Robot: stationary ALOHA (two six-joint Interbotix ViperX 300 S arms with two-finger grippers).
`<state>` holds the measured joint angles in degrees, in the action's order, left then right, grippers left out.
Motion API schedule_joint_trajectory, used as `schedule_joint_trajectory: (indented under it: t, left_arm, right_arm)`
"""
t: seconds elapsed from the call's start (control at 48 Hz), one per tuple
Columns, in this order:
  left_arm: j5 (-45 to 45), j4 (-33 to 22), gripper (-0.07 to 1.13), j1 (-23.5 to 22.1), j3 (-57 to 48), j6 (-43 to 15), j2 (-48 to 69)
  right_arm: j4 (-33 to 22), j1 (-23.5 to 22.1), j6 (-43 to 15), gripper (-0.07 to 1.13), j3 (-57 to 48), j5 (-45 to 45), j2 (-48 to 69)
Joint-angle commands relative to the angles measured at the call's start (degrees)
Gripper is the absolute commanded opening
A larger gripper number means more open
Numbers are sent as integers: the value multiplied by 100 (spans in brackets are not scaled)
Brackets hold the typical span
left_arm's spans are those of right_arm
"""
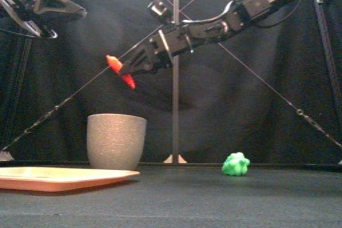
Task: Pick the red chile then place it in the grey bowl
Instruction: Drop red chile in the grey bowl and return to neutral
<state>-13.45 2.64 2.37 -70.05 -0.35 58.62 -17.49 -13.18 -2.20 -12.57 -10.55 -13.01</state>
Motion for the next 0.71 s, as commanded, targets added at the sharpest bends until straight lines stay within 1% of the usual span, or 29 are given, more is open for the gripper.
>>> schedule_joint_trajectory:
  t: [0.021, 0.125, 0.271, 0.375, 0.521, 0.604, 0.708]
  left_arm:
    - [-26, 9, -3, 9, 79, 0, -18]
    - [-26, 9, -3, 9, 79, -9, -18]
    - [-26, 9, -3, 9, 70, -9, -18]
    - [-35, 9, -3, 9, 79, -9, -18]
    - [-26, 9, -3, 9, 70, -9, -18]
    - [-26, 9, -3, 9, 70, 0, -18]
    - [-26, 0, -3, 18, 79, 0, -18]
  right_arm:
    - [141, -132, 0, 58, 264, -53, -79]
    - [281, -202, -9, 66, 193, -53, -88]
    - [439, -299, 0, 80, -9, -88, 18]
    - [501, -264, 0, 86, -237, -316, 246]
    - [536, -211, -26, 86, -817, -870, 1081]
    - [729, -158, -26, 86, -1266, -1151, 1784]
    - [940, -53, -9, 86, -1863, -1283, 2707]
